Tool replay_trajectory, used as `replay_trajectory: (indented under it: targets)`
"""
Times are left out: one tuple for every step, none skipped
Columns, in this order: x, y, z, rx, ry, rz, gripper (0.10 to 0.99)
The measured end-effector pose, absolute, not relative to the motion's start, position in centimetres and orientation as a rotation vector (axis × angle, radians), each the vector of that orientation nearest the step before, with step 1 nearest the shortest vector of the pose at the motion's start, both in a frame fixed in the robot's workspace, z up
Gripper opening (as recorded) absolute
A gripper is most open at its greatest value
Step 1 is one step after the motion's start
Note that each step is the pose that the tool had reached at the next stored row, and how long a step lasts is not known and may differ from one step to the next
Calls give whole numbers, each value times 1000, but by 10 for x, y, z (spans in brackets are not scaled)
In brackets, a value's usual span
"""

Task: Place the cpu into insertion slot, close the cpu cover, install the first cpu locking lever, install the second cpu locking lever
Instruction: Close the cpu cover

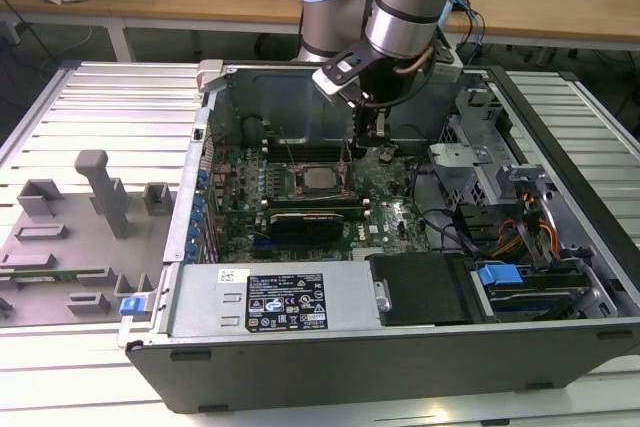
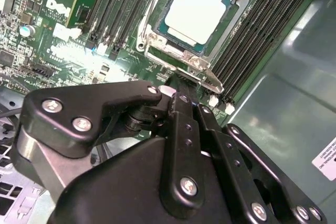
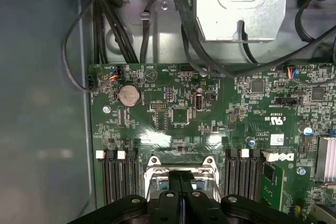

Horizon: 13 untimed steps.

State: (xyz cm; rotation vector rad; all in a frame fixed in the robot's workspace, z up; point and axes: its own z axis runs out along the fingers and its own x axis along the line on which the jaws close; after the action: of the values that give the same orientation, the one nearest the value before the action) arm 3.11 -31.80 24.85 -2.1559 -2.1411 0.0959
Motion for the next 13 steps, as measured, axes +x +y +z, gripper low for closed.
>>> replay_trajectory:
  targets:
    - [30, -318, 248, -2156, -2141, 96, 106]
    - [30, -318, 249, -2156, -2141, 96, 106]
    - [28, -317, 249, -2156, -2141, 95, 106]
    - [27, -317, 249, -2156, -2141, 95, 106]
    - [25, -317, 248, -2156, -2142, 95, 106]
    - [25, -317, 249, -2156, -2142, 95, 106]
    - [24, -317, 249, -2157, -2142, 94, 106]
    - [22, -317, 248, -2162, -2148, 87, 106]
    - [20, -317, 248, -2170, -2155, 83, 106]
    - [19, -316, 248, -2174, -2160, 79, 106]
    - [15, -316, 247, -2184, -2170, 69, 106]
    - [13, -316, 247, -2190, -2178, 57, 106]
    - [12, -316, 246, -2194, -2182, 51, 106]
